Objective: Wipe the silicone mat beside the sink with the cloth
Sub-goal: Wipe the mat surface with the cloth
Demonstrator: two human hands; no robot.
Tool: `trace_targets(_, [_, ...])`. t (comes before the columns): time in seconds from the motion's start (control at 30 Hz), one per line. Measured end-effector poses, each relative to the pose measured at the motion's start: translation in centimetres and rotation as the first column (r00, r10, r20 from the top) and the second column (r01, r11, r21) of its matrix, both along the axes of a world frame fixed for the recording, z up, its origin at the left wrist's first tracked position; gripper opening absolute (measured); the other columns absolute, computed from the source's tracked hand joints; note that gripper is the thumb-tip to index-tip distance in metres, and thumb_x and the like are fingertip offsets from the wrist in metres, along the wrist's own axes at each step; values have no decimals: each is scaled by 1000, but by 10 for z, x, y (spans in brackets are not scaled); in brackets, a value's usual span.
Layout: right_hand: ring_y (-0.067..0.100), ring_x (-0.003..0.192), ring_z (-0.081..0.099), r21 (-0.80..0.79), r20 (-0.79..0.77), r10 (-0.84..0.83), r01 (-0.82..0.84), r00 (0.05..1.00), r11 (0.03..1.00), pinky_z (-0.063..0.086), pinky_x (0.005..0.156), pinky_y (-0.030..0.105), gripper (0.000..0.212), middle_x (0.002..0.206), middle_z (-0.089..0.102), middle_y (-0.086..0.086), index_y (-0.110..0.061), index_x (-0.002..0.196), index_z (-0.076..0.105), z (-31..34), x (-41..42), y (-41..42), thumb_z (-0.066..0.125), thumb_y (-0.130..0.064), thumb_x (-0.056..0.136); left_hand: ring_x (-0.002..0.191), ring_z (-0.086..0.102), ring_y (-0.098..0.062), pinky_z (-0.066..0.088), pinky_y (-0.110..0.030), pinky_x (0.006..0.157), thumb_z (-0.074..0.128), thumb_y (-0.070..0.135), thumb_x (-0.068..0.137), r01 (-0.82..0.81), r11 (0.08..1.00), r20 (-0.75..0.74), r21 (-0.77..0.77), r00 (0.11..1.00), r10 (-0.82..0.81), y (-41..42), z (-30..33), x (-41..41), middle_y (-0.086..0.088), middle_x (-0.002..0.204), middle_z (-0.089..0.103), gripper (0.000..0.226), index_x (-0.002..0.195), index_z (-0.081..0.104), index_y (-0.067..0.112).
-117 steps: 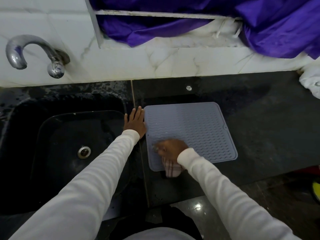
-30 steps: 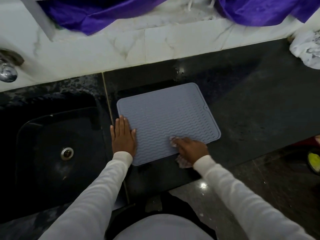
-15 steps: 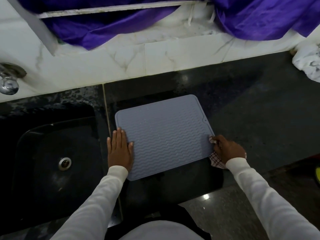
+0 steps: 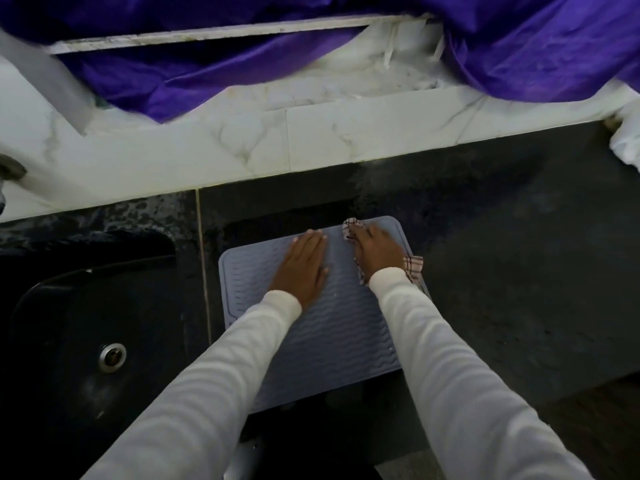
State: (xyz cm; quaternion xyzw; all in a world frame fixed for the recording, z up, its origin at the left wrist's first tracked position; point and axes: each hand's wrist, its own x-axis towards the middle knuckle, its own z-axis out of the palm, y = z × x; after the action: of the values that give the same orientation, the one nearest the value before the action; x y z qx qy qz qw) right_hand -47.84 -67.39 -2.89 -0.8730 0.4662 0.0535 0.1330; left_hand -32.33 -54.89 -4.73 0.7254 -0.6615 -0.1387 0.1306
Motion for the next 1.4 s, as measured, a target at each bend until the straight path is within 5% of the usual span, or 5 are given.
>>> trace_targets(0.13, [36,110,56,-78,-8,16,-17,1000,997,49,83,43,50,134,51,11,-29,145,36,0,-7,-10,43,-21,97,149,-5,-13,-1,-38,122,25,44,102,-15,996,72,83,997,9,-18,-18,1,1,164,-1,65,155,0,16])
trace_targets(0.27, [40,100,59,-60,16,-146,147,989,987,46,79,45,39,124,51,13,-37,132,50,7,-24,-34,41,-27,95,150,-3,-13,2,-39,122,22,47,102,-13,999,119,49,993,7,-13,-24,1,2,164,0,65,156,1,17])
trace_targets(0.47, [41,77,60,-121,-31,-243,238,969,964,38,61,37,32,103,52,16,-24,122,61,12,-47,-56,50,-23,92,150,-2,-15,5,-40,122,20,49,102,-26,999,152,36,988,20,-13,-24,1,1,164,1,65,156,2,16])
trace_targets(0.93, [44,98,59,19,-111,-331,335,937,942,47,84,48,36,112,59,19,-33,132,49,20,-62,-22,40,-34,97,150,-6,-15,2,-44,122,20,65,96,-26,999,136,33,991,21,-10,-20,-2,2,164,-3,79,155,-2,19])
trace_targets(1.4, [42,92,63,25,-166,-319,327,933,945,51,80,45,45,106,64,17,-33,138,41,20,-97,32,42,-32,94,150,-5,-16,3,-44,122,18,66,95,-17,999,140,29,990,13,-10,-19,-2,1,164,-2,78,155,-1,20])
